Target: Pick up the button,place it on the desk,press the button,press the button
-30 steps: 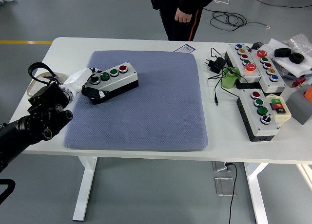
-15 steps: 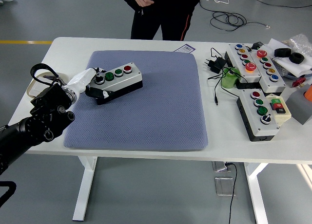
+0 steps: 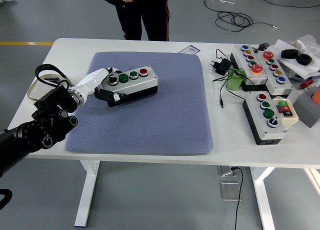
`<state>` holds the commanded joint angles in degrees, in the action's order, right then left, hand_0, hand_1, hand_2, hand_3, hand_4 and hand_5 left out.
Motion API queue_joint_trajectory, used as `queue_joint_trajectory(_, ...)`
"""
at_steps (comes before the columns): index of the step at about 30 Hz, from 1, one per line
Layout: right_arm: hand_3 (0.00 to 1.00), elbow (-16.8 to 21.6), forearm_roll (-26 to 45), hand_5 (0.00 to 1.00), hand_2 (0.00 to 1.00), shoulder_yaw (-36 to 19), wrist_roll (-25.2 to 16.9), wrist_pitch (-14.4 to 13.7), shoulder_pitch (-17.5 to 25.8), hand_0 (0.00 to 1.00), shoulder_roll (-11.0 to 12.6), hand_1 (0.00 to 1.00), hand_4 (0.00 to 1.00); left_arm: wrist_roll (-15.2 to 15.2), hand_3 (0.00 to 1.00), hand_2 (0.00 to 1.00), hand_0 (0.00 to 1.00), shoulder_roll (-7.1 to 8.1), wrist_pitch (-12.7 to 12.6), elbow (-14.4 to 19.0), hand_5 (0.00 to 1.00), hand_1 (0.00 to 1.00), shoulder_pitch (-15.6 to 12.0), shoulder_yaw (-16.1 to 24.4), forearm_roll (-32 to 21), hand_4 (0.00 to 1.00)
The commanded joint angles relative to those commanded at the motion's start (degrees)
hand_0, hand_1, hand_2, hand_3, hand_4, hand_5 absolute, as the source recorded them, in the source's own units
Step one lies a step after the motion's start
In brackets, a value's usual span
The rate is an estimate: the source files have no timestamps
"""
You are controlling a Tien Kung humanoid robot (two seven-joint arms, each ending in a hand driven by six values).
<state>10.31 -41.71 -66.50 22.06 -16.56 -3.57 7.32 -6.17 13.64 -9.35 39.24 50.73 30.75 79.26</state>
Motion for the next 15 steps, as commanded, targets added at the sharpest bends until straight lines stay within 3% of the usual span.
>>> queue_joint_trajectory(5, 0.591, 0.0, 0.1, 0.361, 0.548, 0.0, -0.1, 0.0, -0.1, 0.642, 0.0, 0.507, 0.245, -1.5, 0.184, 0.076, 0.048, 1.58, 0.3, 4.7, 0.002, 0.048, -0.4, -0.8, 0.0, 0.273)
queue_joint_trajectory(8, 0.591, 0.0, 0.0, 0.361, 0.548, -0.1, -0.1, 0.0, -0.2, 0.642, 0.0, 0.507, 0.245, -3.6, 0.186, 0.077, 0.049, 3.57, 0.6, 8.9, 0.002, 0.046, -0.4, -3.1, 0.1, 0.242)
queue_joint_trajectory(15, 0.591, 0.0, -0.2, 0.360, 0.548, -0.2, -0.1, 0.0, -0.3, 0.642, 0.1, 0.507, 0.244, -8.5, 0.188, 0.079, 0.049, 4.84, 1.4, 10.5, 0.002, 0.049, -0.5, -5.4, -1.2, 0.229)
